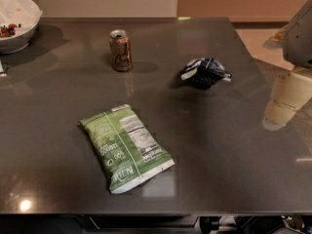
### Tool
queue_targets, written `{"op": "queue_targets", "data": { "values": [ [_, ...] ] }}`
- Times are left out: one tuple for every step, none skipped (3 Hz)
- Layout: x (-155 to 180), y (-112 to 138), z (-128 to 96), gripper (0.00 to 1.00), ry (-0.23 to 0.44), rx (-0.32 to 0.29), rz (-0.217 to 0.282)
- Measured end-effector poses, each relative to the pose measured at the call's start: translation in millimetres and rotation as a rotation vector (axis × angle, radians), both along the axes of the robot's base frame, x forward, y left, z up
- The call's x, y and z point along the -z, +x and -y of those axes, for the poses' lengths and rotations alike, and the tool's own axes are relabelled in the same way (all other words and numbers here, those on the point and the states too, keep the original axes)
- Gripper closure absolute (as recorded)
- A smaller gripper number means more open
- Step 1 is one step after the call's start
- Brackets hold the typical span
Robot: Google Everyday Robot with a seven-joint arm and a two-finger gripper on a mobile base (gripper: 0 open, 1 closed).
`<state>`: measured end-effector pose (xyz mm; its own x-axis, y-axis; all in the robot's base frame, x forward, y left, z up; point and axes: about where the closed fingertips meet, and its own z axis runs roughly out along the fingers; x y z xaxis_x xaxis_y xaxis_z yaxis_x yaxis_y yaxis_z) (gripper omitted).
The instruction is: Move orange can near green jalapeno chip bag
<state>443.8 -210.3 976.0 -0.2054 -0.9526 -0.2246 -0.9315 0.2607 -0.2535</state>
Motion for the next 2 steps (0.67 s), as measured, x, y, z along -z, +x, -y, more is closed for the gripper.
{"op": "queue_targets", "data": {
  "values": [
    [9.7,27.0,-21.1,0.0,0.063,-0.032,0.006],
    [27.0,66.3,-49.0,0.0,0.16,-0.059,-0.002]
  ]
}}
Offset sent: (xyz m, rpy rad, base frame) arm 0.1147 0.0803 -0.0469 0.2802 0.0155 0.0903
